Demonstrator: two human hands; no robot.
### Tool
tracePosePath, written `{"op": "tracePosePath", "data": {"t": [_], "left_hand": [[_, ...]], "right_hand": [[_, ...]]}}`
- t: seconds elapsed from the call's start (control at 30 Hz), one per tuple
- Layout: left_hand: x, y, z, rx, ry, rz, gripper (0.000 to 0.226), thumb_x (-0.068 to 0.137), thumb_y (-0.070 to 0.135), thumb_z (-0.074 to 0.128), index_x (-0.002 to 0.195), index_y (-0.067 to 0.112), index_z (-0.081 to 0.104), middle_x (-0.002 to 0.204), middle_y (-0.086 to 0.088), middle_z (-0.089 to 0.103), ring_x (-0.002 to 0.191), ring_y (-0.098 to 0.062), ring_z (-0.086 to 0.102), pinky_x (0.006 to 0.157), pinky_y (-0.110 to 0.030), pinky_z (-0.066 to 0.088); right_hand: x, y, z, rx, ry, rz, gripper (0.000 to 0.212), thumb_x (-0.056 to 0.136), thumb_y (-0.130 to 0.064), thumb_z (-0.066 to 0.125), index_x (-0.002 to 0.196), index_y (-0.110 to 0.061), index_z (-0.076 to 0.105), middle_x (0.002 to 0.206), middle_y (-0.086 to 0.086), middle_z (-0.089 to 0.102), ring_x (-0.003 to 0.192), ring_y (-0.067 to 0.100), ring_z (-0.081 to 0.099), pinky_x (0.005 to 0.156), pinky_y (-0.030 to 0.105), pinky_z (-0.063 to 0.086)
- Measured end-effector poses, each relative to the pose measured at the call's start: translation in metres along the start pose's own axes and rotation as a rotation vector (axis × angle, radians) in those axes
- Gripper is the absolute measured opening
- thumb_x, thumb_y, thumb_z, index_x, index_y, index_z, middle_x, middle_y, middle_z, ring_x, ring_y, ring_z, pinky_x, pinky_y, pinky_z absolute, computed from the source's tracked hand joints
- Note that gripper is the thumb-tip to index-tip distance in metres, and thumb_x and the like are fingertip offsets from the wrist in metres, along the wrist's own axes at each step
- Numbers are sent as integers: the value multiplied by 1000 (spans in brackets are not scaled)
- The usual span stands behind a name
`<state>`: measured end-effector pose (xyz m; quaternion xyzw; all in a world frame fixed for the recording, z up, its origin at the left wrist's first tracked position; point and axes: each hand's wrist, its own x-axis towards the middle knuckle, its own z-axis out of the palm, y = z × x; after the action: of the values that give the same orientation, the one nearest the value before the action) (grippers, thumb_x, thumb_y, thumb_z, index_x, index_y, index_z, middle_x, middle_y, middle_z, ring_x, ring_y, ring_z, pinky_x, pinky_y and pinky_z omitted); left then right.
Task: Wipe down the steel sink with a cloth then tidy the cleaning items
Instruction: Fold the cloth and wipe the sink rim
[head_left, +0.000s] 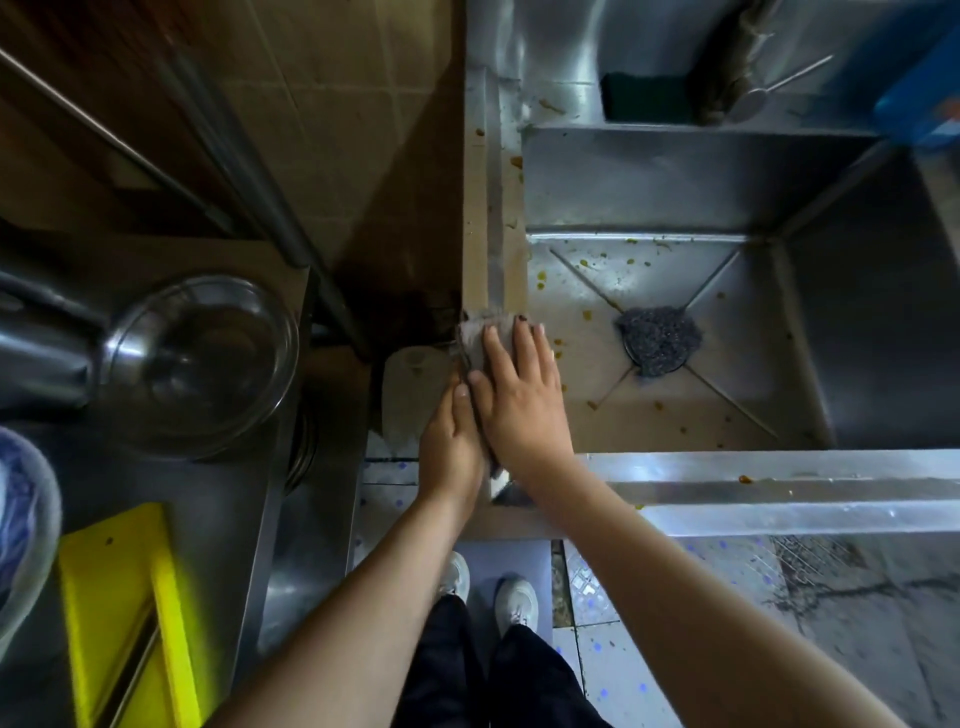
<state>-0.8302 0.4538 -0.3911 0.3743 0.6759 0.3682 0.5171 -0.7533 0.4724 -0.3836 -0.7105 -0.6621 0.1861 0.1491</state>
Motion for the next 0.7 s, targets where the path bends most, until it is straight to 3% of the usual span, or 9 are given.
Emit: {"op": "tracePosePath", "data": {"t": [0.13, 0.23, 0.27, 0.43, 0.7], "left_hand": [[2, 0, 2, -111, 7, -103, 37, 99, 32, 36, 132, 22, 48, 131, 1, 54, 121, -12, 49, 107, -29, 35], [-1, 5, 1, -10, -1, -18, 38, 100, 30, 33, 136, 24, 45, 128, 14, 49, 118, -3, 46, 89, -2, 33], [-2, 7, 0, 35, -3, 19, 39, 100, 28, 32, 137, 25, 43, 127, 15, 49, 119, -3, 45, 85, -1, 32], [-2, 6, 1, 234, 31, 11, 42, 100, 30, 29, 140, 25, 38, 137, -7, 50, 125, -23, 46, 94, -22, 32], [-4, 6, -1, 236, 25, 27, 41, 100, 28, 30, 139, 21, 40, 137, -6, 50, 125, -20, 45, 84, -11, 27]], "right_hand": [[-7, -2, 3, 12, 7, 35, 59, 91, -44, 22, 142, -18, 38, 151, 19, 26, 142, 35, 15, 115, 40, 10], [8, -4, 0, 20, 23, 42, 52, 96, -42, 29, 142, -20, 37, 152, 17, 24, 143, 34, 12, 115, 40, 11], [17, -3, -2, 25, -5, 40, 50, 98, -41, 30, 144, -22, 33, 154, 15, 19, 144, 31, 7, 116, 38, 7], [70, -1, -10, 54, -14, 66, 49, 100, -40, 27, 147, -26, 24, 157, 10, 11, 145, 27, 1, 117, 38, 4], [73, 0, -8, 70, 7, 83, 50, 100, -41, 28, 147, -26, 24, 156, 8, 13, 144, 26, 2, 116, 36, 4]]}}
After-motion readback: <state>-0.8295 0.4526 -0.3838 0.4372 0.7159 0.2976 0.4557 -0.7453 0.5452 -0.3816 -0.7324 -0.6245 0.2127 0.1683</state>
